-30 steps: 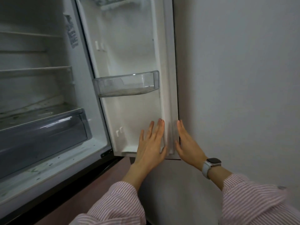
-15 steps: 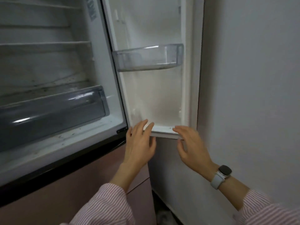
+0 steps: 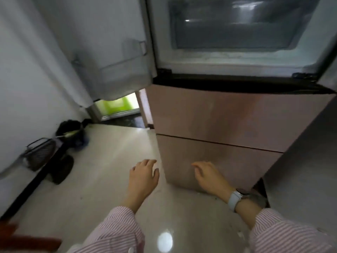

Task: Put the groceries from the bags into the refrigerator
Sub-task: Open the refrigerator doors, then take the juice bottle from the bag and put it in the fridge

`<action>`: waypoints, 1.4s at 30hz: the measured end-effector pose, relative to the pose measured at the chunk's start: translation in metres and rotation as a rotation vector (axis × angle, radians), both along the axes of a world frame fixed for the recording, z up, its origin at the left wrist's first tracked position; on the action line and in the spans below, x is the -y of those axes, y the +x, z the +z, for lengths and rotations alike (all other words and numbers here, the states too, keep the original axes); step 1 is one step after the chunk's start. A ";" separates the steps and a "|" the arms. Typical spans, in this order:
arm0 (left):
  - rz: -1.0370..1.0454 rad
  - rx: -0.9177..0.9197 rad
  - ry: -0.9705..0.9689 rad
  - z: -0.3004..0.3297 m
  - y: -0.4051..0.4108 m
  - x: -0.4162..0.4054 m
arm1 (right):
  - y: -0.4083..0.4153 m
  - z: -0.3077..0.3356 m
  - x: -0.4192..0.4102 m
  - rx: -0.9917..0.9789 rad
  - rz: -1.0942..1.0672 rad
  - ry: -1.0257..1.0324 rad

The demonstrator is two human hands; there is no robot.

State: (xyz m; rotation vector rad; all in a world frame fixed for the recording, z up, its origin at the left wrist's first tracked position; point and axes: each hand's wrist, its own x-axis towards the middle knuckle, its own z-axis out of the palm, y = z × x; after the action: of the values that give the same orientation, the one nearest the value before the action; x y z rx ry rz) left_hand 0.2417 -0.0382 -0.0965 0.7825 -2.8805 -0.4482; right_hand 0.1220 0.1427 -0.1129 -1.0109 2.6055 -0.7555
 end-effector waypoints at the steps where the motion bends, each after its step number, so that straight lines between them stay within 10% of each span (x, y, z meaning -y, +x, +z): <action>1: 0.066 -0.002 -0.011 -0.002 0.027 0.014 | 0.016 -0.003 0.022 -0.004 0.069 -0.002; 21: 1.057 -0.041 0.026 0.018 0.620 0.217 | 0.532 0.012 0.402 0.072 1.092 0.018; 36: 1.131 -0.143 -0.168 0.028 0.737 0.499 | 0.671 0.047 0.732 -0.192 1.279 -0.549; 42: 1.019 0.082 -0.232 0.023 0.741 0.607 | 0.684 0.042 0.850 -0.423 1.279 -0.452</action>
State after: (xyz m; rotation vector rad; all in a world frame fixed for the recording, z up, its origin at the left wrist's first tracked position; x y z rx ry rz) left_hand 0.9827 -0.6455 -0.0735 2.0093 -2.1007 0.0508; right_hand 0.8064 -0.7076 -0.0711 -2.7101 1.3947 -0.7605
